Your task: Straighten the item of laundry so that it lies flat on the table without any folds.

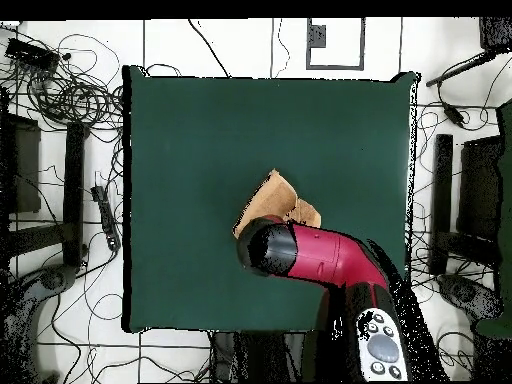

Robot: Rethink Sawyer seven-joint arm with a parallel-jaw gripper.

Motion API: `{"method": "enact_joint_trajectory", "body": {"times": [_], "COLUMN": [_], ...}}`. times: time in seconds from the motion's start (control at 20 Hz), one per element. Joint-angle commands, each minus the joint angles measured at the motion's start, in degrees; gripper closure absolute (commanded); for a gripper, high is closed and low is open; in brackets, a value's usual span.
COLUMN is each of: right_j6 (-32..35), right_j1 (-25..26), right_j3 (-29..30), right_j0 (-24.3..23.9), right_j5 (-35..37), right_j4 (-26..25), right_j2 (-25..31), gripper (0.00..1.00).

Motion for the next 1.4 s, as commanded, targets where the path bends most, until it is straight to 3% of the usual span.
{"method": "enact_joint_trajectory", "body": {"times": [0.05, 0.45, 0.85, 1.4], "right_j6": [6.2, 5.6, -2.5, -2.8], "right_j1": [-0.5, 1.1, 3.1, 3.8], "right_j3": [-0.1, 0.7, 0.8, -0.8], "right_j0": [1.6, 0.7, -1.9, -3.0], "right_j5": [4.9, 1.0, -0.6, 1.9], "right_j4": [1.2, 0.2, -4.4, -8.3], "right_j2": [4.7, 5.7, 10.3, 13.1], "gripper": [0.0, 0.0, 0.0, 0.0]}}
